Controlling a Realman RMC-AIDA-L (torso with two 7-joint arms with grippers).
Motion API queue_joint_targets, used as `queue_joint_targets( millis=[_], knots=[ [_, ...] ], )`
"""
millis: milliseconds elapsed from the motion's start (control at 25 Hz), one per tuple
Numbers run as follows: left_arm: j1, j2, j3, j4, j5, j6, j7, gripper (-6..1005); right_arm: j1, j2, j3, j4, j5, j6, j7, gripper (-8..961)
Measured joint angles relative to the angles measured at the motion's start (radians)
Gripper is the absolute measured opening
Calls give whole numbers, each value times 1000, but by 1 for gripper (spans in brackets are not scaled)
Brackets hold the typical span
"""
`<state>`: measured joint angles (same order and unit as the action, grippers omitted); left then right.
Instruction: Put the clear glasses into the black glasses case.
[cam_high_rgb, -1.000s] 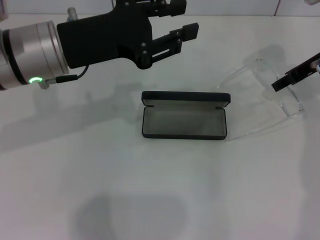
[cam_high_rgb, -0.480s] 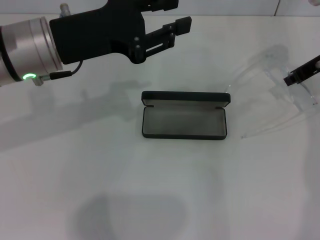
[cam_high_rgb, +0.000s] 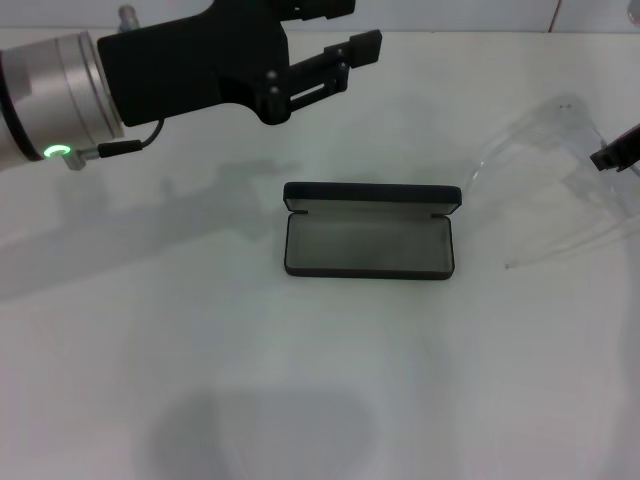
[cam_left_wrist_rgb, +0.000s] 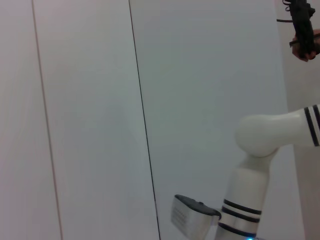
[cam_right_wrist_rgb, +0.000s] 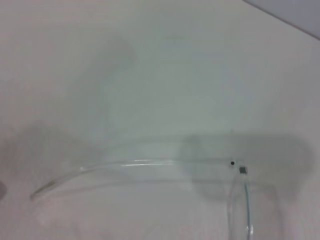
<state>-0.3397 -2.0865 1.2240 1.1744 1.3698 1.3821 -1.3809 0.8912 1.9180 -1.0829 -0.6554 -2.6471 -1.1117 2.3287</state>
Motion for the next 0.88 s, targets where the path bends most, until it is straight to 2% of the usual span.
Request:
queue_joint_targets(
  millis=[80, 120, 160, 400, 520, 680, 880],
  knots=[
    [0, -1, -6, 0, 0, 0, -4, 442, -32, 7, -1, -52, 4, -16, -10, 85],
    [1, -1, -7, 0, -1, 0, -7, 442, -72, 13, 2, -137, 5, -47, -14, 85],
    [1, -1, -7, 0, -1, 0, -7, 442, -72, 13, 2, -137, 5, -47, -14, 85],
    [12, -1, -11, 0, -49, 17, -10, 442, -209, 19, 21, -420, 98, -177, -33, 84],
    [13, -1, -23, -6, -68, 43, -18, 441, -255, 22, 113, -514, 191, -270, -93, 84],
    [9, -1, -33, -41, -133, 87, -29, 441, -301, 32, 315, -606, 383, -440, -212, 84],
    [-9, 1, -34, -91, -232, 138, -50, 441, -348, 38, 568, -650, 640, -678, -370, 84]
  ],
)
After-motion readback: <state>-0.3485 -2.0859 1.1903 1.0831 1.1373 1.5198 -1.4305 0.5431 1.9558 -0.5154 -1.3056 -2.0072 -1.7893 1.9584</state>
